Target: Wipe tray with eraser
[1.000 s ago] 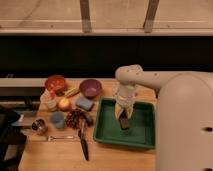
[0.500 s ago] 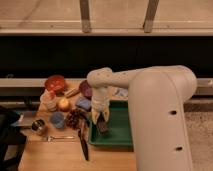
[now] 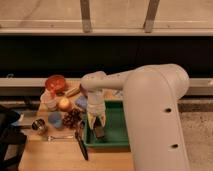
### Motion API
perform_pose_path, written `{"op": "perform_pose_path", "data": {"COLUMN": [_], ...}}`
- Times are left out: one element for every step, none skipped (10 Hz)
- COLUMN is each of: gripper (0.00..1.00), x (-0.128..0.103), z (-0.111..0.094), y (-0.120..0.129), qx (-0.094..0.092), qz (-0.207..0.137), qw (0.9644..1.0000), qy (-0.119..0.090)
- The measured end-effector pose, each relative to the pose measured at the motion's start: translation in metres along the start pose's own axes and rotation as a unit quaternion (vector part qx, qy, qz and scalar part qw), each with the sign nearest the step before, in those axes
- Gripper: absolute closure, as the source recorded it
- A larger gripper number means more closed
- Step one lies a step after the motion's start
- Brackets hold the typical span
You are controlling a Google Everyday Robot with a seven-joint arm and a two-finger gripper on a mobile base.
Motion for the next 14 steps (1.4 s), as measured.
{"op": "perform_pose_path", "data": {"gripper": [1.0,1.0,1.0,1.0,1.0,1.0,1.0,1.0,1.0,1.0,1.0,1.0,1.0,1.0], "x": [0.01,0.018,0.026,0.03,0.03,0.026,0.02,0.012,0.004,-0.009,-0.024,-0.036,-0.046,-0.05], "z": [0.003,0.005,0.006,0.006,0.005,0.003,0.0,-0.004,-0.007,-0.012,-0.018,-0.021,-0.024,-0.025], "y": [-0.018,-0.039,-0.064,-0.079,-0.09,-0.101,-0.107,-0.107,-0.104,-0.096,-0.081,-0.064,-0.046,-0.039], "qx": [0.0,0.0,-0.001,-0.001,-0.002,-0.005,-0.008,-0.01,-0.013,-0.017,-0.02,-0.02,-0.02,-0.022], "qz": [0.014,0.028,0.037,0.041,0.043,0.046,0.046,0.044,0.042,0.038,0.03,0.025,0.02,0.02], "qw": [0.9999,0.9996,0.9993,0.9992,0.9991,0.9989,0.9988,0.9988,0.9987,0.9986,0.9986,0.9988,0.999,0.999], "qy": [0.004,0.004,0.003,0.0,-0.003,-0.009,-0.014,-0.02,-0.024,-0.031,-0.037,-0.037,-0.035,-0.033]}}
